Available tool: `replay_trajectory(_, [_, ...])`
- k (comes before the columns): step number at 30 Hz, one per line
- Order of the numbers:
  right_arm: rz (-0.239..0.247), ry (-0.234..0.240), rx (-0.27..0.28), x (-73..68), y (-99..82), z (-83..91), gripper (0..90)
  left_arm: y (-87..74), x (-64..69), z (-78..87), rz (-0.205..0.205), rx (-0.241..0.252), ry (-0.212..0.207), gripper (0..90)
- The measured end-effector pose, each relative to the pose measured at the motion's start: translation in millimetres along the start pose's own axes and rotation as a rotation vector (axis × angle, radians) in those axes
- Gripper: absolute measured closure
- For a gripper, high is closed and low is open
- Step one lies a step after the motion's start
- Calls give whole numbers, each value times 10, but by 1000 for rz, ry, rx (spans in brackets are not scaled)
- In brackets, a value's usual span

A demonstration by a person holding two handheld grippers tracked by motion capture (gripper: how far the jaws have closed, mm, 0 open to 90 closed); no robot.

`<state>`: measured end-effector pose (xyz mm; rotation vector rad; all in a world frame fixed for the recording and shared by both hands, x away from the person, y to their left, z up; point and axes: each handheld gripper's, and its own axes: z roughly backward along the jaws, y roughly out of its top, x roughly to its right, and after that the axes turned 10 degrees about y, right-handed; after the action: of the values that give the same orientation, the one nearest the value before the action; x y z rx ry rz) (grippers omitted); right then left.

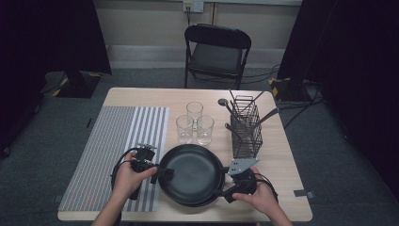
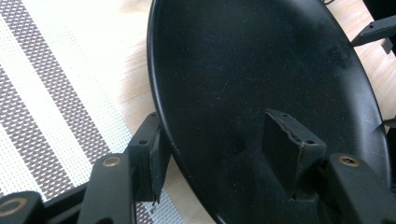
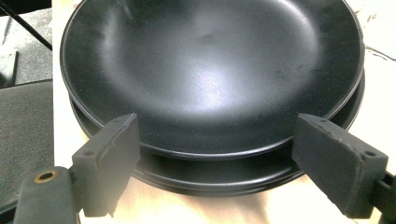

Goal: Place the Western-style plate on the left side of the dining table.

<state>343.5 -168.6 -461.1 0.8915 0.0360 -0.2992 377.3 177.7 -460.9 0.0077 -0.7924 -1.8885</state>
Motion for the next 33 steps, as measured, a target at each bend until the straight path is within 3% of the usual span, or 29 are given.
replay_trajectory(23, [-10,11,15,33,23,-63,123,17,-18,9,56,-10,-7,436])
replay_trajectory(33, [-30,31,16,85,16,-64,121,27,-29,15,60,-25,-10,449])
